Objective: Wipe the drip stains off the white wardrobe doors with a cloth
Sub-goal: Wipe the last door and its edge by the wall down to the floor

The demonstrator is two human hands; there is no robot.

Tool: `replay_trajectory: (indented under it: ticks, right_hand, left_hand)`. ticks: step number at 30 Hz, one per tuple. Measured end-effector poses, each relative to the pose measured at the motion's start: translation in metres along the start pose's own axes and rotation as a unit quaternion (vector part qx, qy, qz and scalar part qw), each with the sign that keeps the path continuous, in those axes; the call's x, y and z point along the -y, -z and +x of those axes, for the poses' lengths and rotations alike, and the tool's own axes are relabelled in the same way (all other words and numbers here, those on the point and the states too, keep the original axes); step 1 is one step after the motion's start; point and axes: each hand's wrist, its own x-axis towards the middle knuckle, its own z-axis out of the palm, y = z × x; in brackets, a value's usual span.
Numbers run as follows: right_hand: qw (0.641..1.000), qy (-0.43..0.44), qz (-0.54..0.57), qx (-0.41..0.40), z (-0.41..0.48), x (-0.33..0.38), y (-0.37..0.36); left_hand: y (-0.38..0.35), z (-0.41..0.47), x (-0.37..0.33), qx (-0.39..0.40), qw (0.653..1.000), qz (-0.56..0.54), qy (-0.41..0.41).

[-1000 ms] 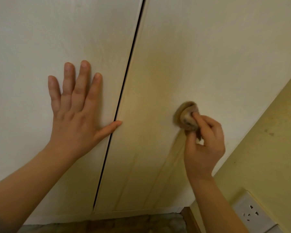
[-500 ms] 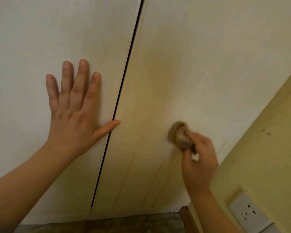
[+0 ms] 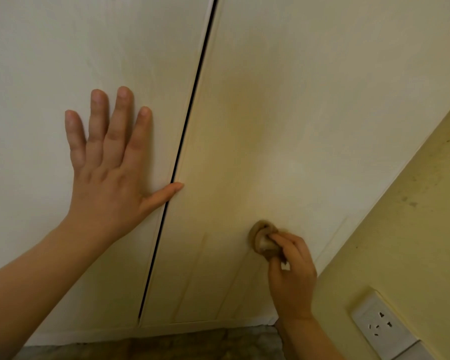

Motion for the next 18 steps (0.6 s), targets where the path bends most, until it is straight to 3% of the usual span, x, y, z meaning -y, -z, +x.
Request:
replay_trajectory:
  ticks: [3,5,7,11,16,18]
  right_hand:
    - [0.995,0.008,-0.013,-0.102,0.036,0.002,0.021]
    - [0.982,-0.023,-0.031,-0.186,0.065,-0.001,0.032]
    - [0.972,-0.067,-0.035,-0.221,0.085,-0.007,0.035]
    - [0.980,-0.060,-0.054,-0.182,0.059,-0.017,0.019]
    - [0.996,-0.059,-0.061,-0.019,-0.006,-0.030,0.015]
    - [0.997,-0.055,-0.051,-0.037,0.006,-0.031,0.027]
  left_hand:
    - [0.000,-0.001,0.000,-0.005,1.000,0.000,0.001]
    - [0.000,-0.001,0.000,-0.005,1.000,-0.004,0.003]
    - [0.001,0.000,0.000,-0.004,1.000,-0.008,0.002]
    - [0.001,0.000,0.000,-0.004,1.000,-0.011,0.005]
    - [0.001,0.000,-0.001,-0.001,1.000,-0.010,0.006]
    - [0.002,0.000,-0.002,0.000,1.000,-0.011,0.006]
